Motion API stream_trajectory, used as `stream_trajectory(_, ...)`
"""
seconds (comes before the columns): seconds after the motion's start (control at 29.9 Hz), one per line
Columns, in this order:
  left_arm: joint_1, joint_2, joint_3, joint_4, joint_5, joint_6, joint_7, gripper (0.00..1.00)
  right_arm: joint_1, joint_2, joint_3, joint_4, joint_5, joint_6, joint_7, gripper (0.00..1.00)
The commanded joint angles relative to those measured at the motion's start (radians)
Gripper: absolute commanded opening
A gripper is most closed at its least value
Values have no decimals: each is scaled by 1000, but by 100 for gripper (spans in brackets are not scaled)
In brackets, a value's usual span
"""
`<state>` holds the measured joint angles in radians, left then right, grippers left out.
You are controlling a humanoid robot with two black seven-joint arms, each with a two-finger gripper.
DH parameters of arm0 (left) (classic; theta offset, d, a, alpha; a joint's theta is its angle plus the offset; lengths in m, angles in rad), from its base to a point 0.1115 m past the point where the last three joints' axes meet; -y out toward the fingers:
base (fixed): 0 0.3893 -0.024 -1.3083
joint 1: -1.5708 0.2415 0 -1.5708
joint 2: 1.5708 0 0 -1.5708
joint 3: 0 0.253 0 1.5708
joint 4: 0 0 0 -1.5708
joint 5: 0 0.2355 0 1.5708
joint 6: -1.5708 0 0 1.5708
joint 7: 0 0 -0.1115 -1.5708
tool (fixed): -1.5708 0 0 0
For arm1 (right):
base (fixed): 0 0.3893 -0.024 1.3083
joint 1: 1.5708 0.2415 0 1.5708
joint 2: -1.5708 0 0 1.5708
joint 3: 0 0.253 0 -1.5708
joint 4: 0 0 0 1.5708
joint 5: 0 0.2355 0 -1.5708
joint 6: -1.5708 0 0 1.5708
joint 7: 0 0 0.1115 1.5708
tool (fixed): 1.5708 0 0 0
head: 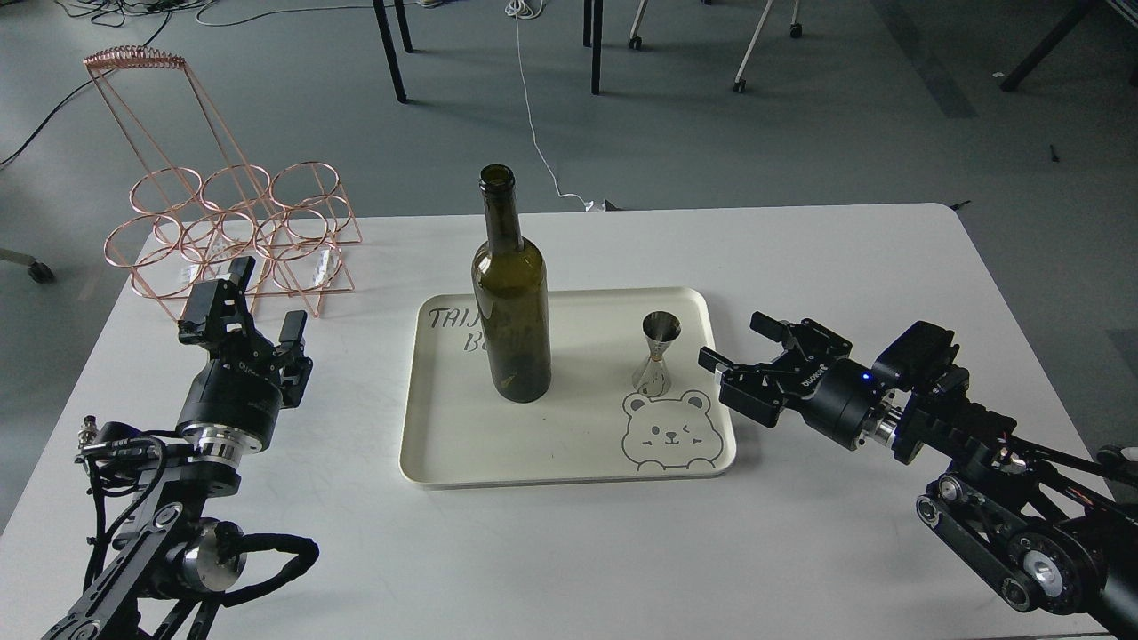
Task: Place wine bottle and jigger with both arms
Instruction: 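Grasp the silver jigger with the right gripper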
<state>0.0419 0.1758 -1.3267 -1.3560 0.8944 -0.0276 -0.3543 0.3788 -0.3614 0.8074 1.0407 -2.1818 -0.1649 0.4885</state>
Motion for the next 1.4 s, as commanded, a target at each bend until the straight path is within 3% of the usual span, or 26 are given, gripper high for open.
stream_trajectory(0.0,1,-2,0,0,0,0,0,98,22,32,-17,-40,0,-4,0,93)
stream_trajectory(0.33,1,-4,0,0,0,0,0,98,60,91,-48,-106,0,-2,0,79)
stream_trajectory(0.74,0,-22,-2,0,1,0,-2,98,109,157,-65,-174,0,-2,0,73)
stream_trajectory(0.84,0,-29,-2,0,1,0,-2,98,114,164,-65,-174,0,-2,0,66)
stream_trajectory(1.37,0,-30,-2,1,3,0,-2,98,117,188,-90,-174,0,-2,0,60)
